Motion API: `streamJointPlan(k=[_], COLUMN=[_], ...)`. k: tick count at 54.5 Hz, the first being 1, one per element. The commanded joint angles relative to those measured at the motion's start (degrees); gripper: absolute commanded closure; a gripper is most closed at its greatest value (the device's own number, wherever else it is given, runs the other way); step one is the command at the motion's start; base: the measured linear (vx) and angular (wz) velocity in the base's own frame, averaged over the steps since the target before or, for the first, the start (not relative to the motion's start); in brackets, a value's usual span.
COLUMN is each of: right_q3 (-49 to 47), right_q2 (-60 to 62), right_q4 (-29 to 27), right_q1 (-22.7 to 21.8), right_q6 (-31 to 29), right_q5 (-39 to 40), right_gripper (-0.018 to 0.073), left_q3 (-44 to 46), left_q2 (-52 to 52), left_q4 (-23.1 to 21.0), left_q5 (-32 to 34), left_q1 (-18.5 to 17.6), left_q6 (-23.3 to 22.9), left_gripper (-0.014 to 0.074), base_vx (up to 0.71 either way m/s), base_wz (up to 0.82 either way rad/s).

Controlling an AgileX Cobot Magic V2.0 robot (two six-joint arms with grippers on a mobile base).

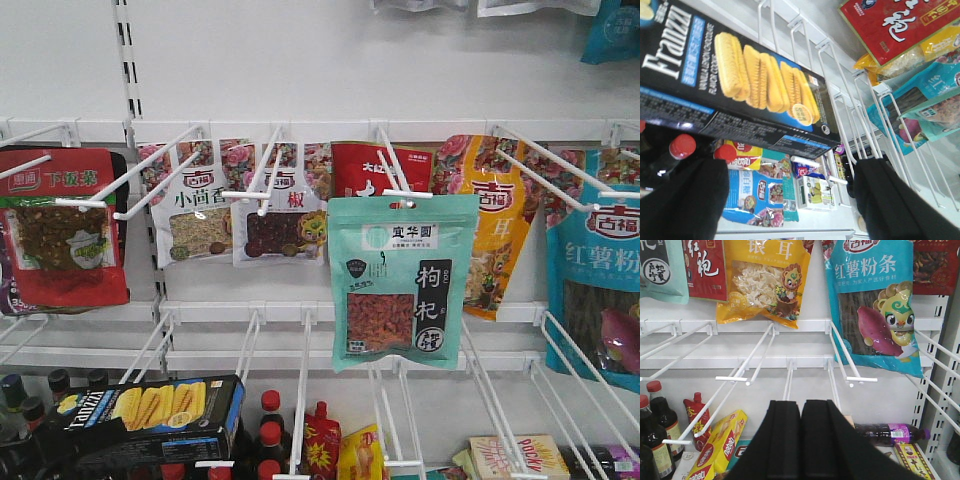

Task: Pick snacks and fruit into basket
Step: 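Close the left gripper on the Franzzi box and lift it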

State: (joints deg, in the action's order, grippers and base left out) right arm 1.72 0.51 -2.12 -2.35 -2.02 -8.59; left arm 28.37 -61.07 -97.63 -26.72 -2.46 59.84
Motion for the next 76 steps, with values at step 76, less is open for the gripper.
streamJointPlan(k=[76], right_q3=[0.68], right_q2=[0.64], right_q4=[0.49], right_q1=[-0.01], right_q6=[-0.53], right_q5=[4.80], right_gripper=[0.0567], left_q3=[7.15], left_q2=[-2.54], left_q4=[10.59], left_q5=[-0.84], left_q1=[-0.89], left_q6=[61.01], left_gripper=[0.0012], base_vx=[0.00], base_wz=[0.00])
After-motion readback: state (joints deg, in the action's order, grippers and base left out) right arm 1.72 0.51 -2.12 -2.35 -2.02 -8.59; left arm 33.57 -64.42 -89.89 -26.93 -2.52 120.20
